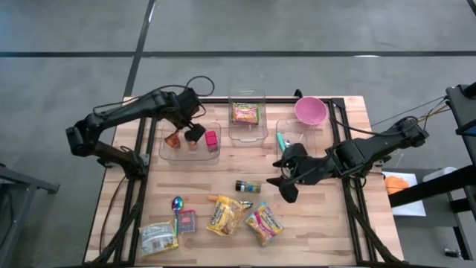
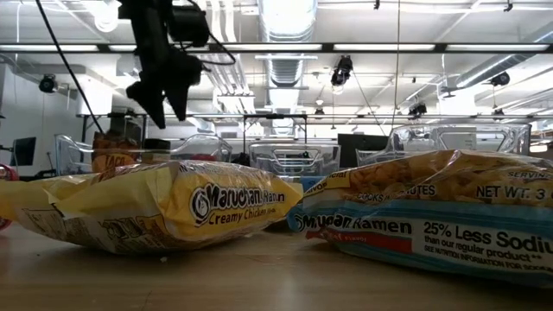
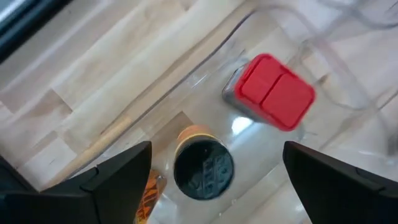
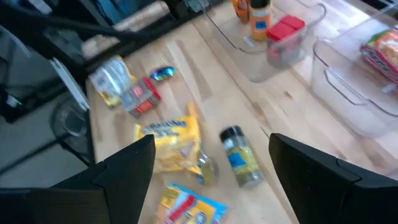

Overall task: Pick & Place Food Item
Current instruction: Put the green seasoning bottle into the left transparent bin

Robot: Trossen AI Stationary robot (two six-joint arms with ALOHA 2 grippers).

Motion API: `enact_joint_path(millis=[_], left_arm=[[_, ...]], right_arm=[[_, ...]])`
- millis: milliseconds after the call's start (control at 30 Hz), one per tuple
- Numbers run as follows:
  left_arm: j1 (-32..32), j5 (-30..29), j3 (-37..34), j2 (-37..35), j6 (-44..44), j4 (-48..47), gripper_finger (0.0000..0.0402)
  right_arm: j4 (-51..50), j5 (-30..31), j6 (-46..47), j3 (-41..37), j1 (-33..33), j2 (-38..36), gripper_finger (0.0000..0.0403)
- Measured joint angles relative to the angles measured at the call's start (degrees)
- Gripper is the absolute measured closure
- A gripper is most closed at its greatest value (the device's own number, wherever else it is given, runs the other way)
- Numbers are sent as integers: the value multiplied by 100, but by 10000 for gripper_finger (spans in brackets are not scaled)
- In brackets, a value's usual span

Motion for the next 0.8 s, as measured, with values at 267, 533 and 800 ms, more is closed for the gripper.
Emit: enact_joint_path(millis=[267,533,800], left_arm=[[-188,474,-1,-1078,-427,579,30],[-706,1578,-2,-1653,-891,1232,30],[-1135,1696,-10,-1680,-1387,1217,30]], right_arm=[[-152,-7,-249,22,-68,263,95],[-122,-126,-1496,22,-331,846,95],[-152,-728,-2814,158,-516,1498,95]])
